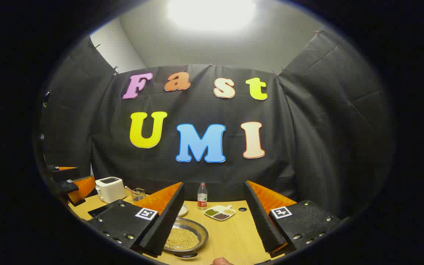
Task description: First push the handle of the pot to place it horizontally, then grasp the pot with both hands and set it on the induction cooktop.
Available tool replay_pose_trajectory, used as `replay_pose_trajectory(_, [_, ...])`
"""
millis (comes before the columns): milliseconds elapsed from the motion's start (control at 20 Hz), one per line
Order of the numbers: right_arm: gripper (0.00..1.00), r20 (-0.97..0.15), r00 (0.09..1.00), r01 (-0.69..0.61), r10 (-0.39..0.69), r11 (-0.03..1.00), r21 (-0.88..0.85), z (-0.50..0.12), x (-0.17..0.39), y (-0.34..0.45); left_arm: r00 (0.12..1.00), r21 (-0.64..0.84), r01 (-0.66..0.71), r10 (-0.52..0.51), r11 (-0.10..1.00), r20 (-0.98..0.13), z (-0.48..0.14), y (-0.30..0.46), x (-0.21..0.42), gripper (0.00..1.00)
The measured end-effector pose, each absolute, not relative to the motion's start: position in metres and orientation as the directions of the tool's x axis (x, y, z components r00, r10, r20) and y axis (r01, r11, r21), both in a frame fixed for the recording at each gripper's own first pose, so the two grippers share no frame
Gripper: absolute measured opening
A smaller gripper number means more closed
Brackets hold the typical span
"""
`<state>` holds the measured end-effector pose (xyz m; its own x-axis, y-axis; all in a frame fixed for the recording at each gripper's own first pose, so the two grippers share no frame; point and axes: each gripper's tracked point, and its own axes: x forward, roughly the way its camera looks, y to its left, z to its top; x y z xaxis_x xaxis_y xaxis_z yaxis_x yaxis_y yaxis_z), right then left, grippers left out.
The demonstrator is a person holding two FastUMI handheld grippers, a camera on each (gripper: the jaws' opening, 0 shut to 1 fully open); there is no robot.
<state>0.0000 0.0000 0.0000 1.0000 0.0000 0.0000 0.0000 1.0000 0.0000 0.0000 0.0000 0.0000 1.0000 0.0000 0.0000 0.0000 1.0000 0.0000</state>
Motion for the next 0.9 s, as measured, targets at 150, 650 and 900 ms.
replay_pose_trajectory(150, [0.96, -0.002, 1.000, -0.007, 0.007, 1.000, -0.004, 0.000, 0.000, 0.001, 1.000, 0.011, 0.000, -0.001, 1.000, 0.007, 0.002, -0.002, -0.002, 1.00])
replay_pose_trajectory(650, [0.96, -0.003, 1.000, -0.025, 0.025, 1.000, -0.013, -0.003, -0.007, 0.007, 1.000, 0.005, 0.015, -0.015, 1.000, 0.017, 0.000, -0.005, -0.009, 1.00])
replay_pose_trajectory(900, [0.96, 0.018, 0.999, -0.032, 0.032, 0.999, 0.005, 0.004, -0.006, 0.013, 1.000, 0.004, 0.004, -0.004, 1.000, 0.018, -0.001, 0.002, -0.009, 1.00])
